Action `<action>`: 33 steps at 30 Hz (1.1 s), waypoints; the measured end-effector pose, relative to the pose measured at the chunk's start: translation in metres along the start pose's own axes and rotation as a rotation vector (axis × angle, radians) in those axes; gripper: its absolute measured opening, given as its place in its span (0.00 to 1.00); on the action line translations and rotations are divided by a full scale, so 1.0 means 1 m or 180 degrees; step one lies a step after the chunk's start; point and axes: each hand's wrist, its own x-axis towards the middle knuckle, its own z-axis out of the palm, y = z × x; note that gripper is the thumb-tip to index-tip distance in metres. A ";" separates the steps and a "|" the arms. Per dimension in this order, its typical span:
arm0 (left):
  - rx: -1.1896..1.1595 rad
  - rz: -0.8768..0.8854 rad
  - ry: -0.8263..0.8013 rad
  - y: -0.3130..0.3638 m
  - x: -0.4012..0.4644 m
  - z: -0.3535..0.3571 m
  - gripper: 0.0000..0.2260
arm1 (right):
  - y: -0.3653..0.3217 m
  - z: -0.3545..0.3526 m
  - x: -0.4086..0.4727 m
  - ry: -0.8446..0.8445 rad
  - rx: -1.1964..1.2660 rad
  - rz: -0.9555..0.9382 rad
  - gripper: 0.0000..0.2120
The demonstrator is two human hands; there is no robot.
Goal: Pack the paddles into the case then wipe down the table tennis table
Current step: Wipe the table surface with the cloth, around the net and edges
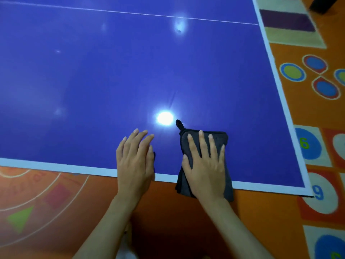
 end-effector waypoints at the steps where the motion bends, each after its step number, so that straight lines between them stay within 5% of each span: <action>1: 0.0045 -0.0047 0.0016 -0.021 0.004 -0.010 0.15 | -0.022 0.003 0.004 -0.0015 -0.0006 -0.0022 0.31; 17: 0.0663 -0.0988 0.0702 -0.294 0.045 -0.129 0.12 | -0.328 0.042 0.048 -0.0252 0.0075 -0.0391 0.32; 25: 0.0506 -0.1180 0.0503 -0.318 0.053 -0.133 0.13 | -0.411 0.053 0.073 -0.0237 0.0243 -0.0502 0.31; 33: 0.0498 -0.1146 0.0426 -0.320 0.053 -0.135 0.12 | -0.416 0.064 0.168 0.0116 0.0348 -0.0367 0.28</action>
